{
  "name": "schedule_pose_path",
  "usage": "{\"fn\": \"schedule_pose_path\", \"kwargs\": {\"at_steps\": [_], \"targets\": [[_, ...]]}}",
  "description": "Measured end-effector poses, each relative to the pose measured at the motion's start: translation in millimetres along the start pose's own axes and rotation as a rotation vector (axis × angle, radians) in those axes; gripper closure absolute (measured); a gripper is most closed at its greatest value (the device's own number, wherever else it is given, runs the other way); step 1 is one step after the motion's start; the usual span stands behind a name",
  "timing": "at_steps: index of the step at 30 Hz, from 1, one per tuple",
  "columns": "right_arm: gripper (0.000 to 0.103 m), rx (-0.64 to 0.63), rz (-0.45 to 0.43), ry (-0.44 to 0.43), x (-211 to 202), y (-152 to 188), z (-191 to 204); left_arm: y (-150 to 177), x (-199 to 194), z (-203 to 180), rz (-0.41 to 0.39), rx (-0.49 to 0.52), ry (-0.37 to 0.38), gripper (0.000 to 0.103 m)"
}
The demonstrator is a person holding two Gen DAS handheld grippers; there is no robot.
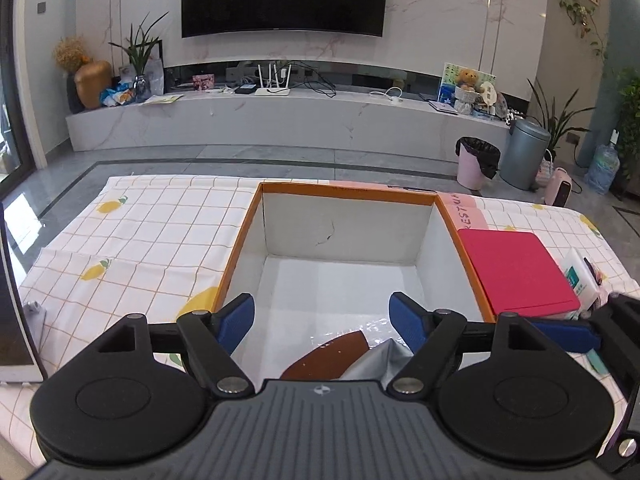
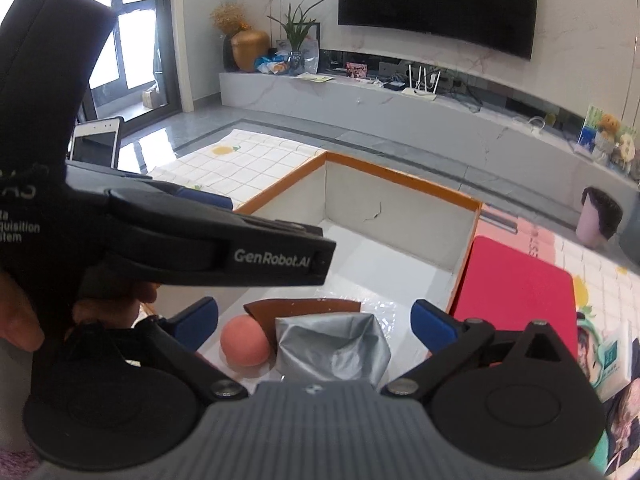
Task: Organize soft objects
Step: 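Move both open tools from the box back toward the pile, then grasp the white QR-code tissue packet with the right tool and lift it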
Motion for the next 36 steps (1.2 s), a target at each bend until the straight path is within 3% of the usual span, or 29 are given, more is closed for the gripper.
{"fn": "schedule_pose_path", "kwargs": {"at_steps": [5,10,14,18,23,25,29,32,36], "targets": [[0.003,0.008,0.006,-0.010,-13.4,2.3,-7.1,-4.6,-6.2,-1.4,0.016,-0.051,-0.007,0.013],[0.003,0.034,-0.009,0.040,-46.2,4.2,-35.5,-14.3,-16.4,-5.7,-0.027,-0.041,-0.036,0.010],[0.003,0.078,-0.041,0.124,-80.1,3.3,-75.3,-17.1,-19.6,-15.3,0.015,-0.060,-0.018,0.010],[0.003,0.194,-0.088,0.192,-118.2,4.4,-123.8,-24.3,-26.5,-31.4,0.003,-0.069,0.042,0.010],[0.003,0.378,-0.172,0.295,-159.1,17.4,-187.9,-36.0,-40.6,-67.0,-0.042,-0.010,0.083,0.010],[0.003,0.464,-0.204,0.282,-165.3,26.5,-209.1,-38.0,-43.6,-85.3,-0.052,0.020,0.108,0.010],[0.003,0.550,-0.234,0.149,-156.0,40.6,-239.3,-33.6,-44.1,-124.0,-0.036,0.070,0.174,0.010],[0.003,0.561,-0.196,0.159,-140.9,47.7,-267.0,-25.3,-45.6,-155.0,-0.032,0.111,0.244,0.010],[0.007,0.569,-0.142,0.156,-108.4,59.2,-299.2,-11.4,-43.6,-187.7,-0.040,0.191,0.265,0.010]]}}
Point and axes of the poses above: each gripper's, at about its wrist camera, not at the fingertips, and x roughly the way its jaws point, z to its left, y to its underside, the point moved 8 cm from there along x, roughly the way its jaws point, and after that the axes turned 13 degrees about -y, right-handed, at the moved point
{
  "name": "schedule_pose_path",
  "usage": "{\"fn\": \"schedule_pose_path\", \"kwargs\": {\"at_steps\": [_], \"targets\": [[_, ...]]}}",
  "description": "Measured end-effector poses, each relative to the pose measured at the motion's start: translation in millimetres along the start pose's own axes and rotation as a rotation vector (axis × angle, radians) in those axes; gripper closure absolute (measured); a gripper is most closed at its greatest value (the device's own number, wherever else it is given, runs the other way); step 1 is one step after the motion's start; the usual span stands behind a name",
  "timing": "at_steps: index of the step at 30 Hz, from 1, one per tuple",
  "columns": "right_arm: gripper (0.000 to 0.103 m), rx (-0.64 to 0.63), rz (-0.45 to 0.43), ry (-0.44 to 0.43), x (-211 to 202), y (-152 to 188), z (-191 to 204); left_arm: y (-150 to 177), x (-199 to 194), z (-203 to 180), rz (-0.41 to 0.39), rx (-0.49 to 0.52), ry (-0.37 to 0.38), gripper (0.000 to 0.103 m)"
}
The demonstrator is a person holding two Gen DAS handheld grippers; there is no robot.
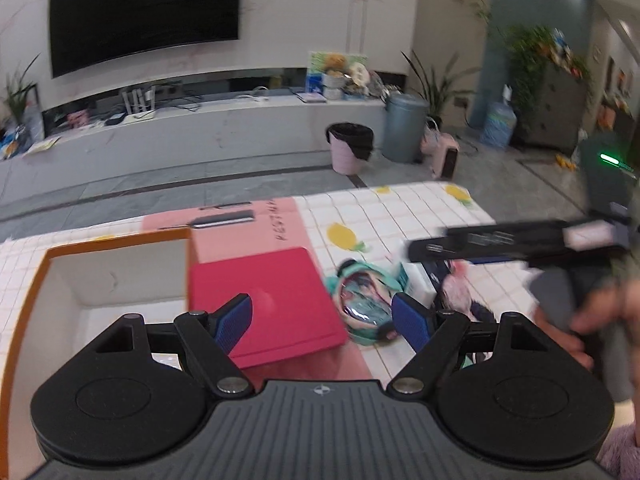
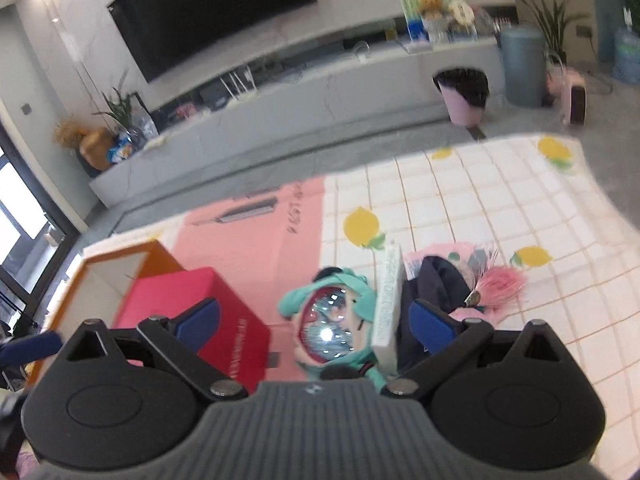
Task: Organize soft objects
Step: 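Grasp the white QR-code tissue packet with the right tool and lift it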
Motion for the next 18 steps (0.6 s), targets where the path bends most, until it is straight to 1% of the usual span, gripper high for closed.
{"fn": "schedule_pose_path", "kwargs": {"at_steps": [1,2,4,5,7,10,13,16,17,18], "targets": [[0.016,0.018,0.026,0.005,11.4,2.5,-7.1,2.5,2.7,-7.4,0.002,0.020,0.000,0.010],[0.028,0.027,0.058,0.010,22.5,4.7,-12.5,5.9,5.4,-12.8,0.007,0.036,0.000,0.010],[0.041,0.010,0.105,0.045,36.0,8.7,-22.0,12.4,10.3,-23.0,0.020,0.064,-0.006,0.010],[0.047,-0.015,0.112,0.070,41.7,10.1,-26.0,14.1,11.6,-26.8,0.020,0.084,-0.008,0.010],[0.052,-0.071,0.123,0.106,51.3,12.6,-29.8,16.4,10.4,-30.7,-0.009,0.128,-0.016,0.010],[0.053,-0.076,0.142,0.134,62.7,17.2,-40.2,16.9,7.9,-33.3,-0.043,0.183,-0.041,0.010],[0.068,-0.107,0.149,0.157,70.7,17.7,-42.6,17.1,6.5,-37.4,-0.046,0.185,-0.047,0.010],[0.069,-0.110,0.158,0.184,69.2,17.8,-45.4,15.5,8.7,-43.9,-0.030,0.173,-0.037,0.010],[0.078,-0.101,0.155,0.181,68.7,17.1,-46.7,16.0,8.9,-46.0,-0.026,0.168,-0.036,0.010],[0.083,-0.089,0.153,0.185,66.8,16.6,-48.7,16.5,8.8,-47.7,-0.022,0.163,-0.034,0.010]]}}
Point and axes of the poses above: each gripper's, at about its wrist camera, not at the fingertips, and x roughly the way its jaws point, z to its left, y to its underside, the point moved 8 cm from there along x, roughly the way its jaws point, and after that the axes turned 13 degrees about -y, right-handed, at the moved point
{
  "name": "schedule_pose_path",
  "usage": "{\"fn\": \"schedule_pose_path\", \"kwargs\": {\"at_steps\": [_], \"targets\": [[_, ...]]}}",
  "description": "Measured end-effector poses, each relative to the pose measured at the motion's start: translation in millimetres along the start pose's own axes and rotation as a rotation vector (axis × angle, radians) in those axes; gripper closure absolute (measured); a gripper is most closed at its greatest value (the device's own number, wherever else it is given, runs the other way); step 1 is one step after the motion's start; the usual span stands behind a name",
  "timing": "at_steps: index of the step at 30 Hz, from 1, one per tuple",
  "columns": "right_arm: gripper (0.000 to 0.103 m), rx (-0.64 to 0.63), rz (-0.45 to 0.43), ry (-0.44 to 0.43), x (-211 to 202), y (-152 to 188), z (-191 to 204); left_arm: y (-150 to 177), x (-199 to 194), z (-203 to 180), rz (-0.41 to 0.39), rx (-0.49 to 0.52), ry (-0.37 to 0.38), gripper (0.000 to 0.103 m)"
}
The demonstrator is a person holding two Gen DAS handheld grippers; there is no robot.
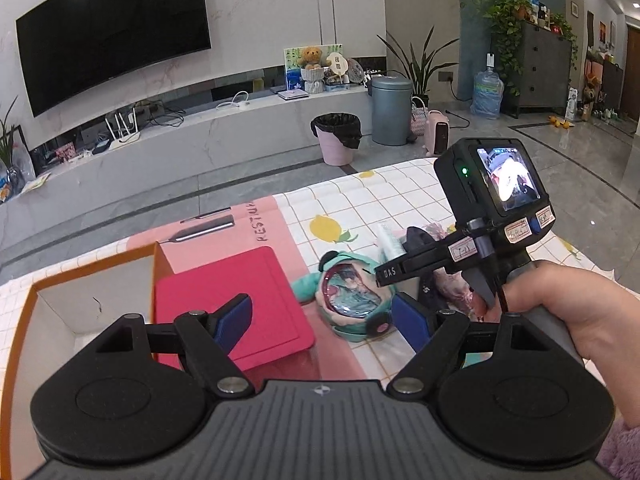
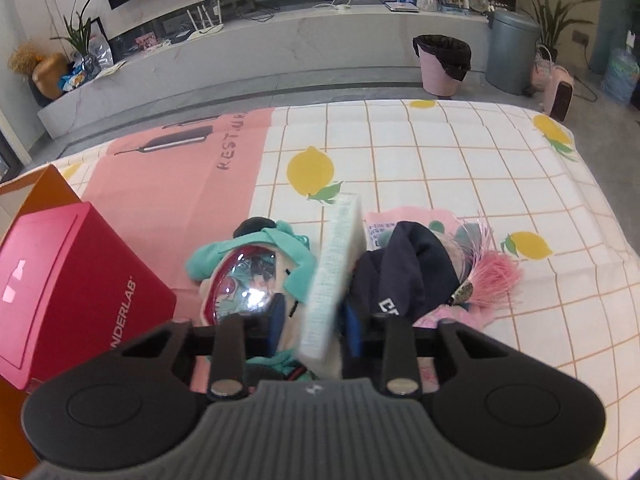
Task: Organize soft objects
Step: 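Grasp the white QR-code tissue packet with the right tool and lift it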
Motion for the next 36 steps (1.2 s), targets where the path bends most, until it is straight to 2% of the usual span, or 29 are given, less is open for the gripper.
{"fn": "schedule_pose_path", "kwargs": {"at_steps": [4,8,11,13,16,18,20,24,25,27,28,29,32,34,36], "targets": [[0.090,0.036,0.033,0.073,-10.4,3.3,-15.8,0.3,-1.6,-6.5,0.002,-0.005,-0.005,0.010],[0.090,0.066,0.028,0.034,-29.6,3.8,-20.9,7.4,-0.8,-18.8,0.016,-0.008,0.019,0.010],[0.090,0.063,-0.043,0.003,-59.2,-4.3,-16.5,13.5,-0.9,-34.5,-0.008,0.022,0.060,0.010],[0.090,0.073,-0.104,-0.024,-81.2,-10.8,-15.4,16.6,-0.7,-42.0,-0.039,0.014,0.038,0.010],[0.090,0.049,-0.161,0.005,-107.7,-15.0,-17.2,20.2,-2.1,-57.6,-0.094,0.002,0.036,0.010],[0.089,0.031,-0.161,0.019,-114.5,-13.8,-20.1,20.6,1.9,-69.1,-0.108,0.015,0.044,0.010],[0.081,0.027,-0.136,-0.008,-108.9,-9.8,-22.4,21.9,9.6,-79.4,-0.102,0.034,0.027,0.010],[0.080,0.165,-0.060,-0.172,-77.4,0.6,-27.3,30.5,30.1,-90.6,-0.065,0.076,-0.035,0.010],[0.080,0.175,-0.043,-0.178,-70.6,0.8,-26.2,32.6,34.2,-92.8,-0.059,0.085,-0.039,0.010],[0.068,0.150,-0.018,-0.144,-59.5,-0.5,-18.9,38.1,42.6,-94.9,-0.043,0.091,-0.060,0.010],[0.058,0.130,-0.009,-0.131,-55.2,-0.8,-14.0,41.6,44.8,-94.5,-0.035,0.091,-0.067,0.010],[0.054,0.113,-0.001,-0.126,-51.4,-0.4,-8.9,45.4,44.8,-94.2,-0.031,0.089,-0.069,0.010],[0.054,0.076,0.015,-0.133,-41.7,1.8,3.3,52.5,38.9,-92.7,-0.056,0.086,-0.044,0.010],[0.056,0.096,0.024,-0.111,-33.9,3.0,1.3,54.0,36.0,-92.7,-0.076,0.089,-0.036,0.010],[0.065,0.120,0.052,-0.084,-24.3,7.0,-4.1,54.3,37.8,-92.4,-0.081,0.101,-0.047,0.010]]}}
Point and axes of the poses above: each gripper's, at about its wrist camera, not at the fingertips, and x roughly the way its jaws point, z to its left, y to its underside, the point moved 8 cm from there along x, roughly the way its jaws point, and after that the axes turned 13 degrees about -y, right-handed, at the moved point
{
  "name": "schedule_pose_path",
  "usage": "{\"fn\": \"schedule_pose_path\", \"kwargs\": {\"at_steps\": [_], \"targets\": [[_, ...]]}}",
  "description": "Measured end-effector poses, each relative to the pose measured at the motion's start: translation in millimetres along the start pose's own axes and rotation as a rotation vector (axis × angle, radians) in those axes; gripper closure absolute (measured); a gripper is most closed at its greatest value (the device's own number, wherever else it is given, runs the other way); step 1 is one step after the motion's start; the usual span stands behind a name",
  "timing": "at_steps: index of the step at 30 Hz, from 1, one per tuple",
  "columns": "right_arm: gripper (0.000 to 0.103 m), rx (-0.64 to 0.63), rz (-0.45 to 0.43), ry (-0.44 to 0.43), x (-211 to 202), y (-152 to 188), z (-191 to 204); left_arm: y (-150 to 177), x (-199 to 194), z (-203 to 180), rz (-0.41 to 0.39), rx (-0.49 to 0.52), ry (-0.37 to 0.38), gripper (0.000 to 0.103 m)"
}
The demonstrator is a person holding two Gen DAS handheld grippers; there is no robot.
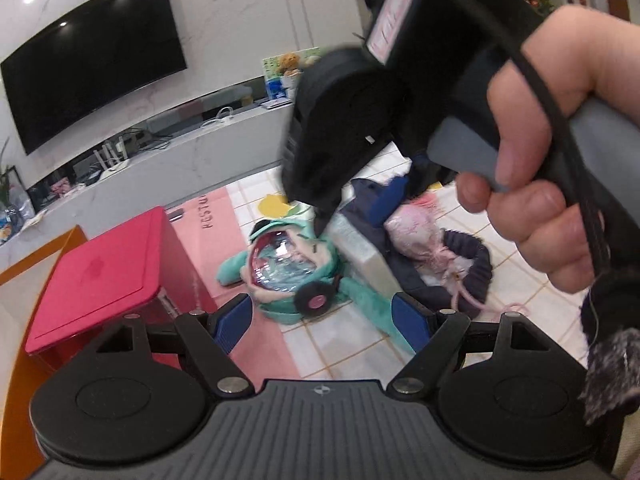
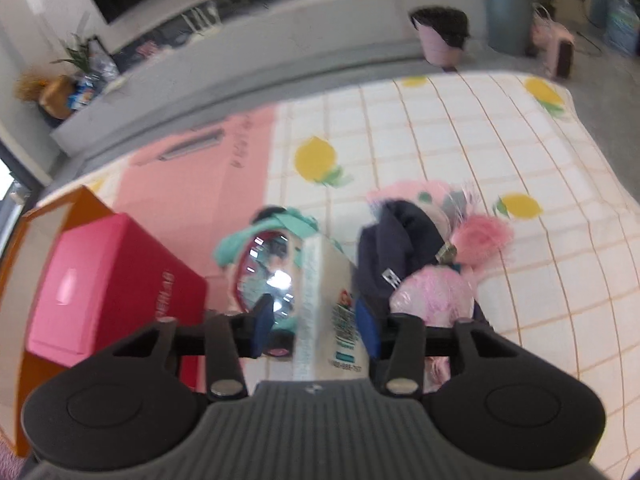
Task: Organize soft objects
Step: 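Grasp the white QR-code tissue packet with the right tool and lift it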
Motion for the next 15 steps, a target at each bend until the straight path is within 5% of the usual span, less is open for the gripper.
{"fn": "schedule_pose_path", "kwargs": {"at_steps": [9,11,15], "targets": [[0.076,0.054,0.044,0.043,28.3,10.2,-15.9,3.7,1.5,8.3,0.017,-0.013,-0.024,0.010],[0.093,0.057,0.040,0.067,23.6,8.6,-19.4,4.2,3.6,9.4,0.048,-0.024,-0.012,0.010],[0.094,0.062,-0.018,0.015,-4.5,0.1,-22.1,2.0,1.1,11.4,0.050,-0.055,0.001,0.010]]}}
Point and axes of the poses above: each gripper's, at about its wrist camera, not at the fingertips, and x roughly the way its jaws point, z to its left, y to its underside, the point moved 8 cm from there along x, roughly the way its jaws point, and after that the axes turned 13 degrees about -y, right-handed, at the moved point
